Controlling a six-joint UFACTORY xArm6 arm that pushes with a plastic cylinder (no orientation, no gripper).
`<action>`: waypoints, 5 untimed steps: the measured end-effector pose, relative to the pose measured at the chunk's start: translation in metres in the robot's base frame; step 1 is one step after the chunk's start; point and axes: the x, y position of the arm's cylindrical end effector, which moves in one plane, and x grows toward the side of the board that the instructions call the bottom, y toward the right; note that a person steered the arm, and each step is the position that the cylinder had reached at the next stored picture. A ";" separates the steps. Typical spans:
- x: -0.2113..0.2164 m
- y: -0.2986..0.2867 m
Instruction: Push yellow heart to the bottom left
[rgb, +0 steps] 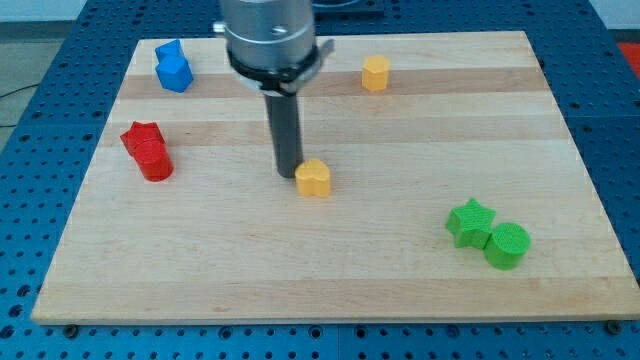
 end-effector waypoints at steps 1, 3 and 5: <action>-0.025 0.040; 0.044 0.003; -0.001 0.045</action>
